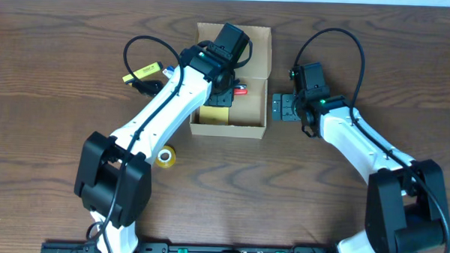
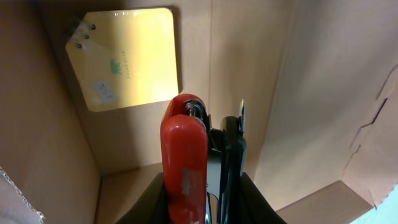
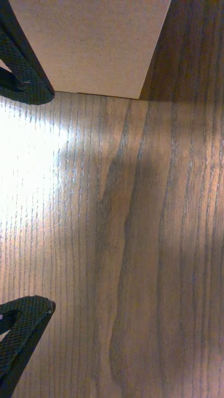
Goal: Pack container
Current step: 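Lower the stapler into the box beside the notepad and release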
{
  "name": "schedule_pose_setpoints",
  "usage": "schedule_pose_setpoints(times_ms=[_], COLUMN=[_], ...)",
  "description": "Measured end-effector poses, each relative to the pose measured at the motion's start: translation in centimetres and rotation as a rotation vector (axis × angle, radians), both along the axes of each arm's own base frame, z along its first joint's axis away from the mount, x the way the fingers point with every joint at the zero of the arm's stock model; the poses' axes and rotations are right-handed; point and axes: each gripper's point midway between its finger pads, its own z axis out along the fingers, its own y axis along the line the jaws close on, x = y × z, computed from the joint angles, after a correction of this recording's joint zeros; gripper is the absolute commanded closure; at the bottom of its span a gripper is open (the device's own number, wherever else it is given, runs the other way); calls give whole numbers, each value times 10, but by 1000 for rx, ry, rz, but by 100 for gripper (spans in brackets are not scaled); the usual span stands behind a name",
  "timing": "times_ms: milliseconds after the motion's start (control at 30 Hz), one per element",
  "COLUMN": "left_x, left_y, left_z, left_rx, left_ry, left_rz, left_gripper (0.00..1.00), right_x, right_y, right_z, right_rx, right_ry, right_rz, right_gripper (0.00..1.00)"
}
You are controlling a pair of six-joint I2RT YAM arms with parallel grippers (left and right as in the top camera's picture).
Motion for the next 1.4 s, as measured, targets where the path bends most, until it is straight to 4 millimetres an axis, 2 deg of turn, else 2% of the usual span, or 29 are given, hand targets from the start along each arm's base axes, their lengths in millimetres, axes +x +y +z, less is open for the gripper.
schedule_pose_setpoints(times_ms=[300,667,1000,1400], left_x=[-1,3,9,13], left_y=[-8,-1,-2,8], left_z=[-36,-39,-65,-65], left_rx=[4,46,67,118], left_ry=[77,63,84,64], left_rz=[-22,-66,-85,-71], left_gripper=[94,94,94,94], right_x=[0,0,0,0], right_y=[0,0,0,0], right_z=[0,0,0,0], right_rx=[0,0,0,0], right_ry=[0,0,0,0], right_rz=[0,0,0,0], right_gripper=[1,1,1,1])
